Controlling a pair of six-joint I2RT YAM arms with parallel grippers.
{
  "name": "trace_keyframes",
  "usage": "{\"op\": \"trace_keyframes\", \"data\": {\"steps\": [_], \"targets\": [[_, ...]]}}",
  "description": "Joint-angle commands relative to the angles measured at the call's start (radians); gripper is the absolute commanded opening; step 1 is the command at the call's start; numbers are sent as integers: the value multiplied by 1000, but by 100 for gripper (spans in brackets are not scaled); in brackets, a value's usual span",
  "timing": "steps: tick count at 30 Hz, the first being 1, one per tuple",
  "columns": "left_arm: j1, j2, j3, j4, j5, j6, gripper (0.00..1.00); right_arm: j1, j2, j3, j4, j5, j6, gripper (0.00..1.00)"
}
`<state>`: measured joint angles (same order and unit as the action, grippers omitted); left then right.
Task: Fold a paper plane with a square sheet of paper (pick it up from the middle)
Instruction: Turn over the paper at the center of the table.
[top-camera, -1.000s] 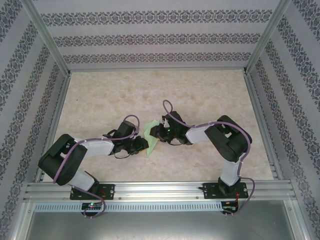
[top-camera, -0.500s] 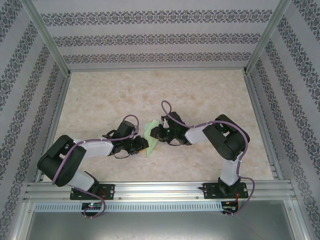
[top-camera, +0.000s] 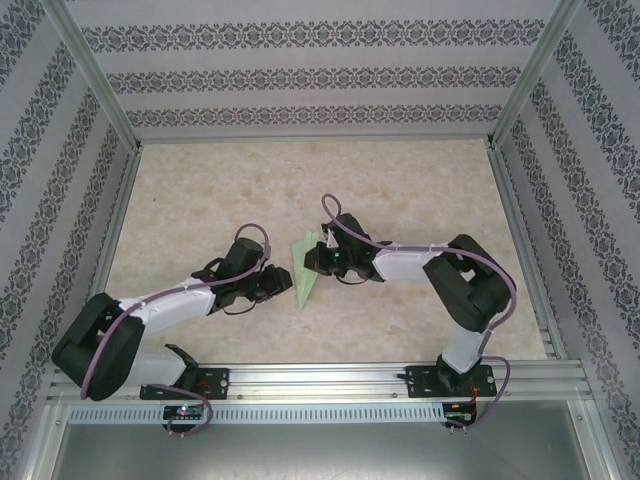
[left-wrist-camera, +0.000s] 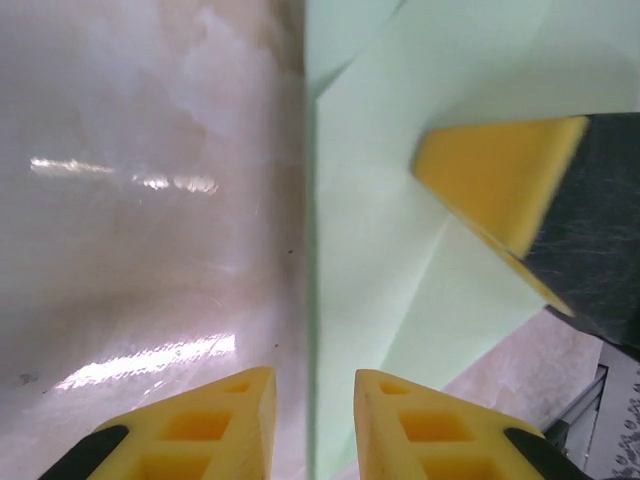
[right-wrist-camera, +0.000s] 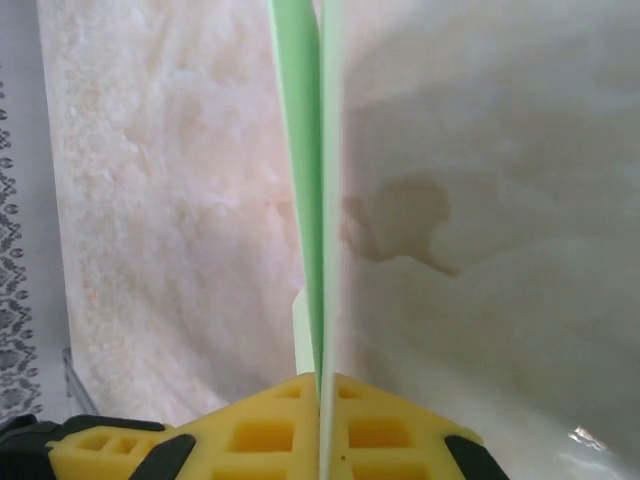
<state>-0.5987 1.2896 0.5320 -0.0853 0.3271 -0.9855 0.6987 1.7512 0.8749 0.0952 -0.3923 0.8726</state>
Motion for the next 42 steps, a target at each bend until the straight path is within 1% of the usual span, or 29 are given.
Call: {"op": "trace_keyframes", "data": {"steps": [1, 3, 6, 9, 12, 16, 19, 21, 23, 25, 26, 28, 30, 32, 35, 39, 40, 42], "targets": [[-7, -67, 59, -136, -109, 80, 28, 13, -102, 69, -221, 135, -117, 5], [-7, -108, 79, -184, -146, 118, 28, 18, -153, 97, -331, 212, -147, 3], [-6, -167, 85, -234, -230, 169, 28, 31, -226, 168, -549, 380, -181, 4], [1, -205, 67, -224, -311, 179, 28, 46, -270, 256, -755, 515, -235, 5], [6, -221, 56, -187, -363, 175, 30, 58, -259, 351, -948, 635, -278, 5], [7, -214, 60, -161, -397, 186, 30, 96, -181, 494, -1176, 800, -313, 4], [9, -221, 64, -185, -410, 199, 29, 142, -73, 614, -1328, 945, -302, 5], [14, -239, 70, -238, -413, 218, 29, 167, 11, 686, -1391, 985, -300, 4], [17, -273, 65, -309, -455, 223, 31, 197, 123, 774, -1460, 1017, -276, 3], [23, -326, 24, -322, -500, 201, 33, 226, 214, 839, -1491, 1025, -259, 4], [28, -361, 1, -335, -519, 174, 35, 235, 259, 875, -1496, 1010, -255, 5], [37, -430, -27, -348, -527, 145, 38, 247, 327, 935, -1489, 962, -255, 6], [38, -499, -58, -365, -563, 100, 42, 255, 394, 988, -1482, 928, -254, 7], [39, -548, -77, -391, -594, 79, 45, 257, 450, 1030, -1487, 907, -234, 8], [41, -597, -97, -443, -636, 55, 47, 270, 521, 1075, -1451, 817, -232, 10], [44, -650, -102, -506, -649, 46, 48, 291, 600, 1171, -1451, 742, -243, 19], [45, -662, -103, -518, -651, 41, 48, 291, 609, 1189, -1443, 710, -249, 21], [46, -685, -107, -530, -652, 35, 50, 290, 614, 1204, -1403, 621, -268, 27]]}}
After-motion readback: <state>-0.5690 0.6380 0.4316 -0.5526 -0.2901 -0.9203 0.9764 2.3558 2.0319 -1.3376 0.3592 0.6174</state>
